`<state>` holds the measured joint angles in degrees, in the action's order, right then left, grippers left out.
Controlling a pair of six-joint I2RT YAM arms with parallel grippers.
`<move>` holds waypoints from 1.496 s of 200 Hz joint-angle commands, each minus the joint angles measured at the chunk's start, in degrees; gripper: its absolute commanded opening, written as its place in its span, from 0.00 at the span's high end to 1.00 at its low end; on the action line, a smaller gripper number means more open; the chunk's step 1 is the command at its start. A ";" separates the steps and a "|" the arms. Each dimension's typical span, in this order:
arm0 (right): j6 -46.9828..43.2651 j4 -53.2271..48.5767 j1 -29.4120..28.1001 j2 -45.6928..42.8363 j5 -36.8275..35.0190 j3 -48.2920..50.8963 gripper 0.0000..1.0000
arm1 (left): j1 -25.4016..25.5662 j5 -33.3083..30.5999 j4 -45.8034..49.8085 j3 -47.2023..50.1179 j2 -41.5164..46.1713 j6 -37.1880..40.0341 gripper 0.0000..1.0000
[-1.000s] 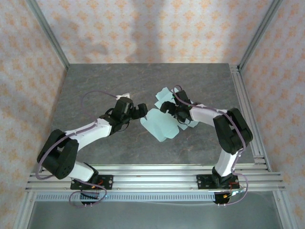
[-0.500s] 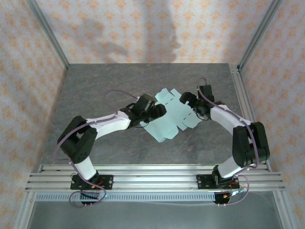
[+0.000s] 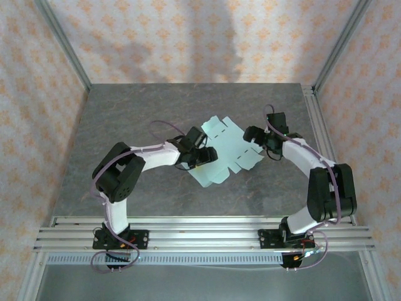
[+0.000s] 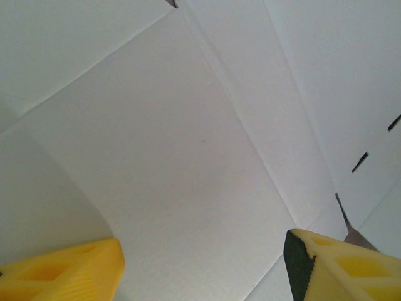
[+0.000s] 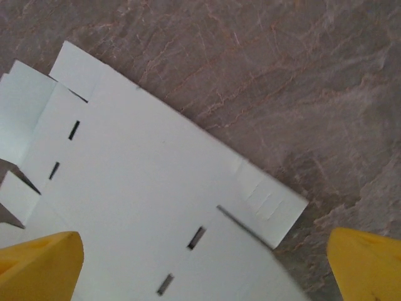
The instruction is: Fold the paper box
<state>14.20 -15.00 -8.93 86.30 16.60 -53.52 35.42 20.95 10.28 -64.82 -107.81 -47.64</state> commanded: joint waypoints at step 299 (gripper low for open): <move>-21.69 -12.34 2.60 24.93 35.58 -18.82 0.80 | -10.85 15.35 21.71 3.31 -3.64 28.64 0.26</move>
<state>-7.35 -29.04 -5.69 114.76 51.90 -73.76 24.27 38.63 24.93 -65.14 -107.42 -19.57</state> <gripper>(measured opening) 0.195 0.744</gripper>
